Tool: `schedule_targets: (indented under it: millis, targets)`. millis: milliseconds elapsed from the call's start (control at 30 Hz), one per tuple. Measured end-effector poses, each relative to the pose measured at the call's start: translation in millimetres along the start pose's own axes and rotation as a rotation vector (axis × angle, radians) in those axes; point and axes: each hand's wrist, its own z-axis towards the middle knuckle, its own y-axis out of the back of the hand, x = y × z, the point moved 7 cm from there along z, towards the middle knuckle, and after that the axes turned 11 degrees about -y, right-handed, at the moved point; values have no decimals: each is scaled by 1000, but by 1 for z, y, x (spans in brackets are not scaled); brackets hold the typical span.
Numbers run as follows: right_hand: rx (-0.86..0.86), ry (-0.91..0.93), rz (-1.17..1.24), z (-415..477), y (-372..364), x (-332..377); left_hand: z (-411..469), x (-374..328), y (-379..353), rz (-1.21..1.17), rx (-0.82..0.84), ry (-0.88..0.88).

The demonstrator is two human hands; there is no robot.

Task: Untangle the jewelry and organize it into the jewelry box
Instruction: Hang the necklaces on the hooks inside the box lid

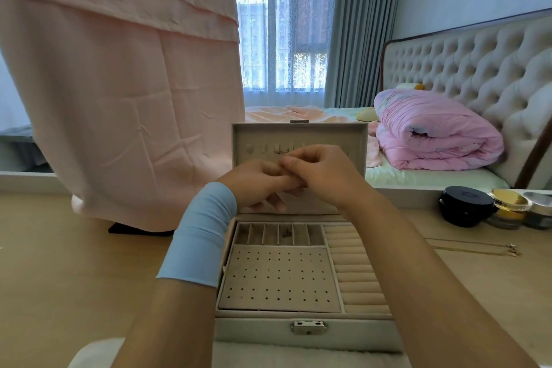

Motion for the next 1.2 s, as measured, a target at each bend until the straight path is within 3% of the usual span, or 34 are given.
schedule_targets:
  millis: [133,267,333,567,867,1200]
  targets:
    - [50,-56,-64,0,0,-5,0,1,13,5,-121,-25]
    - [285,-181,-388,-11,-20,-17,-4,-3,29,75,-196,-50]
    - [340,-165,-409,-14,-33,-19,-5,-6,31,108,-180,-58]
    - [131,-107,-359,-8,-33,-15,-4,-2,38,302,-193,-7]
    - [-166,169,-252,1,-5,27,9,11,22,631,-51,124]
    - [-167,220,-556,19,-16,45,3,17,24,628,15,205]
